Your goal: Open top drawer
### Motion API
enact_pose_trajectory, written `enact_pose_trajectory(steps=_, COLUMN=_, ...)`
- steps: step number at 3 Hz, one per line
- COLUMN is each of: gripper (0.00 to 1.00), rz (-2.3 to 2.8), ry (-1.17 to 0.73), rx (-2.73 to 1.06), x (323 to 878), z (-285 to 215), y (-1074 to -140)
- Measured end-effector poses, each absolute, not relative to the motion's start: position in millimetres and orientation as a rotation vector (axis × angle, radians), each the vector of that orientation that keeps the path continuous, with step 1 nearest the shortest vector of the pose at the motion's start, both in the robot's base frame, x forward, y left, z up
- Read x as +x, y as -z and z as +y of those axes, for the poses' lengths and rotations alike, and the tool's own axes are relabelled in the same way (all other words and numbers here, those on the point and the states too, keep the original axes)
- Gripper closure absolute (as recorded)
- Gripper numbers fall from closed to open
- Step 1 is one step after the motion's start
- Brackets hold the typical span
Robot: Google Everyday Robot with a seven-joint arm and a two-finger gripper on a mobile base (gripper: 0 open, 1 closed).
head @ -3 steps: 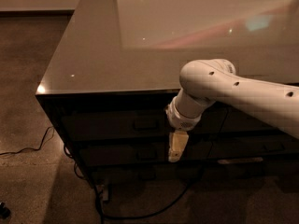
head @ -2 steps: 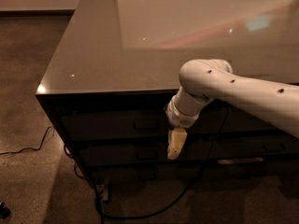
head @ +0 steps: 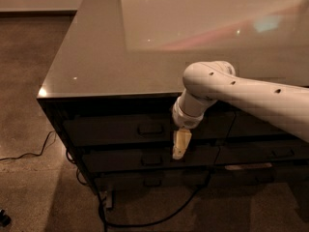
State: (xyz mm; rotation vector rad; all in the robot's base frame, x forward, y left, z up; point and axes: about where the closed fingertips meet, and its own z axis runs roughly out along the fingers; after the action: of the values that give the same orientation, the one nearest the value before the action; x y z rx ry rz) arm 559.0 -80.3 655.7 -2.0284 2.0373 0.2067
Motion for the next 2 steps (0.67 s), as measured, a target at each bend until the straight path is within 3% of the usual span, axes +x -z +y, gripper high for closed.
enact_pose_trajectory(steps=1, gripper=0.00, rz=2.050, ry=-0.196, rx=-2.017, x=564.4, z=-83.1, y=-650.2)
enact_pose_trajectory(steps=2, gripper=0.18, rz=2.053, ry=-0.203, rx=-2.024, x=562.0, z=-82.0, y=-643.4)
